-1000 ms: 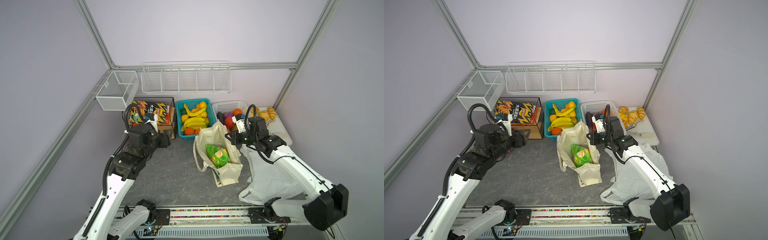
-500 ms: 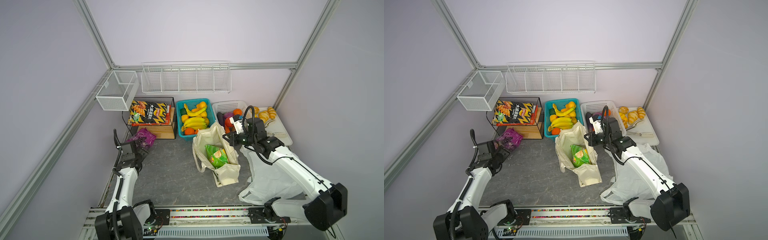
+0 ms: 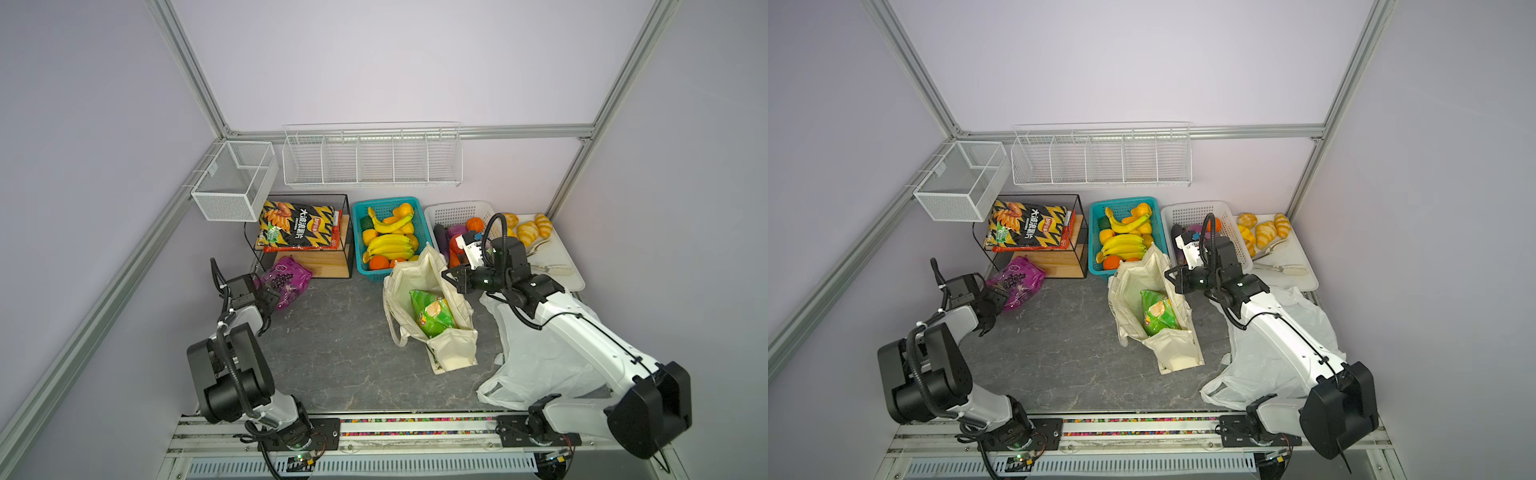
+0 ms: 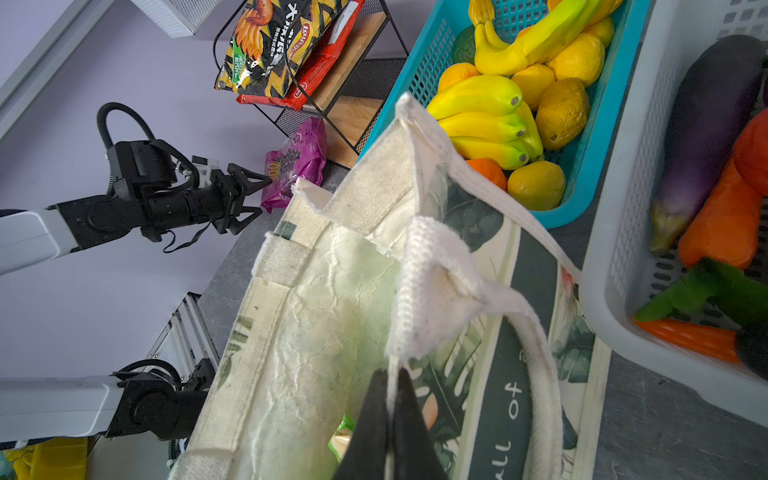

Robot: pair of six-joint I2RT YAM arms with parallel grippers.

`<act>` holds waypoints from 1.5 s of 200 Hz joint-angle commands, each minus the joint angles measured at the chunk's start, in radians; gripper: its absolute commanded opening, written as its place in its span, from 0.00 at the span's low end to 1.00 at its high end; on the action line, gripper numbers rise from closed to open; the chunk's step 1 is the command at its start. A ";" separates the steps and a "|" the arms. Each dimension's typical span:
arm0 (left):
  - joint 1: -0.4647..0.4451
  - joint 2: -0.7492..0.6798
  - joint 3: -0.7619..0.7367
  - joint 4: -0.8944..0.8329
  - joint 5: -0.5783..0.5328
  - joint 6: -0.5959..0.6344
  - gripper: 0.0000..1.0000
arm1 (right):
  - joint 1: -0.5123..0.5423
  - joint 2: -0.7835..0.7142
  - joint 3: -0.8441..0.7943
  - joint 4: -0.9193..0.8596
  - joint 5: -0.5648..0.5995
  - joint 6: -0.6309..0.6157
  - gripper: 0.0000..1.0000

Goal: Place the mixed food into the grocery bags and tie them
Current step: 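Move the left gripper back to the purple gummy bag on the table, then grasp the purple Lot100 gummy bag with the left gripper, then carry the purple gummy bag over the tote and drop it in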

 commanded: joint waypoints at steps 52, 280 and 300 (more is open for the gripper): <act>0.004 0.116 0.015 0.202 0.186 -0.028 0.36 | 0.004 0.027 -0.017 -0.003 -0.035 -0.012 0.07; -0.634 -0.768 0.447 -0.518 0.438 0.123 0.00 | -0.018 0.050 0.068 -0.126 -0.027 -0.059 0.07; -0.858 -0.643 0.575 -0.558 0.329 0.254 0.00 | -0.024 0.064 0.090 -0.139 -0.042 -0.058 0.07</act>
